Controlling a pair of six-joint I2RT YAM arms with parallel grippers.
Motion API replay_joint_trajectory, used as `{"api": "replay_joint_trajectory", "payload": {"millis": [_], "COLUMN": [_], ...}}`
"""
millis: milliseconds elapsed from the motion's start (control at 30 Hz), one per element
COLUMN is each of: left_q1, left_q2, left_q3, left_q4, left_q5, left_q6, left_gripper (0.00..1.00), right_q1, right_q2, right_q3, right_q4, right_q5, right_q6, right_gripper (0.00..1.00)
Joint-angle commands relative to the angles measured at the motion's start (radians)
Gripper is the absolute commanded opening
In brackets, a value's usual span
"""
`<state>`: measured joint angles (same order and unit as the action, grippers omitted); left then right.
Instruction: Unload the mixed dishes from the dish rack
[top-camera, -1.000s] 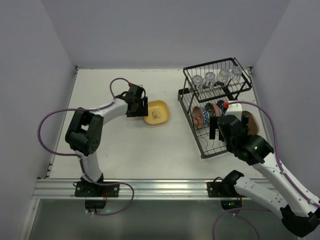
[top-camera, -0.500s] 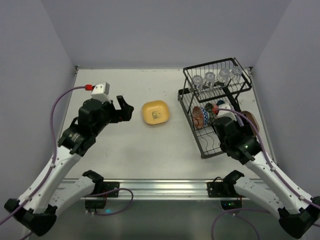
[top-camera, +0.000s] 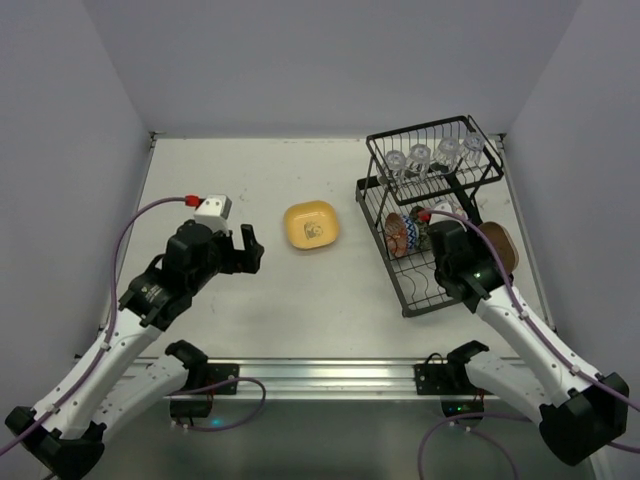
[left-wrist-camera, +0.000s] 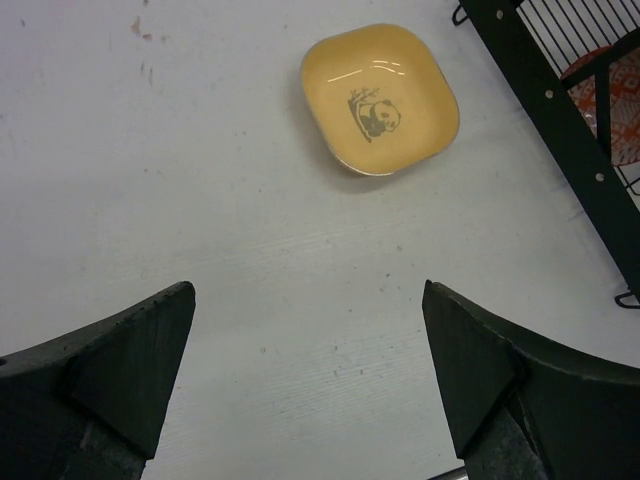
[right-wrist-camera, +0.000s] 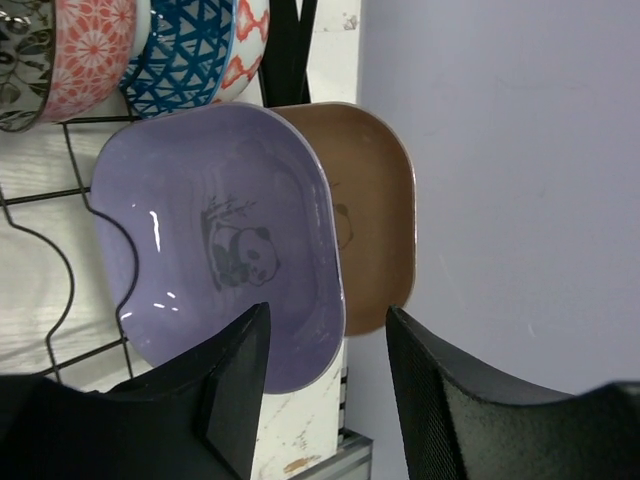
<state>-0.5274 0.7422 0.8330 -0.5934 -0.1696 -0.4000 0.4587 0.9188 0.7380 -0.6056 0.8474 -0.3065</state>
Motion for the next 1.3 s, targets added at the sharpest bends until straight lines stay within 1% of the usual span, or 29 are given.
{"api": "replay_joint_trajectory", "payload": {"millis": [0, 67, 167, 333, 500, 667, 900, 1000, 1067, 1133, 1267], "left_q1": [-0.037, -0.055, -0.065, -0.065, -0.065, -0.077, -0.083, -0.085, -0.085, -0.086, -0.086], "left_q2": [-0.027, -0.032, -0.026, -0.013, -0.020, -0.023, -0.027, -0.021, -0.026, -0.030, -0.032], "left_q3": [-0.002, 0.000, 0.002, 0.003, 0.003, 0.002, 0.002, 0.002, 0.003, 0.002, 0.002], "left_q4": [0.018, 0.009, 0.004, 0.003, 0.006, 0.001, 0.000, 0.000, 0.000, 0.000, 0.000], "left_q5": [-0.042, -0.059, -0.085, -0.087, -0.084, -0.091, -0.105, -0.097, -0.097, -0.097, -0.102], "left_q6": [0.021, 0.015, 0.009, 0.007, 0.009, 0.004, 0.001, 0.003, 0.003, 0.003, 0.001], "left_gripper": [1.00, 1.00, 1.00, 1.00, 1.00, 1.00, 1.00, 1.00, 1.00, 1.00, 1.00], "right_q1": [-0.026, -0.046, -0.086, -0.095, -0.115, -0.123, -0.140, -0.143, -0.144, -0.144, -0.146], "right_q2": [0.011, 0.035, 0.060, 0.097, 0.091, 0.101, 0.111, 0.115, 0.123, 0.126, 0.114], "right_q3": [-0.020, -0.026, -0.028, -0.055, -0.088, -0.111, -0.123, -0.124, -0.140, -0.138, -0.143], "right_q4": [0.098, 0.109, 0.138, 0.179, 0.246, 0.283, 0.339, 0.360, 0.394, 0.394, 0.398], "right_q5": [-0.002, -0.004, -0.018, -0.002, 0.001, 0.030, 0.051, 0.055, 0.065, 0.071, 0.070], "right_q6": [-0.106, -0.112, -0.140, -0.169, -0.198, -0.210, -0.236, -0.253, -0.275, -0.275, -0.275], "right_gripper": [0.51, 0.49, 0.48, 0.44, 0.35, 0.32, 0.24, 0.19, 0.18, 0.13, 0.12]}}
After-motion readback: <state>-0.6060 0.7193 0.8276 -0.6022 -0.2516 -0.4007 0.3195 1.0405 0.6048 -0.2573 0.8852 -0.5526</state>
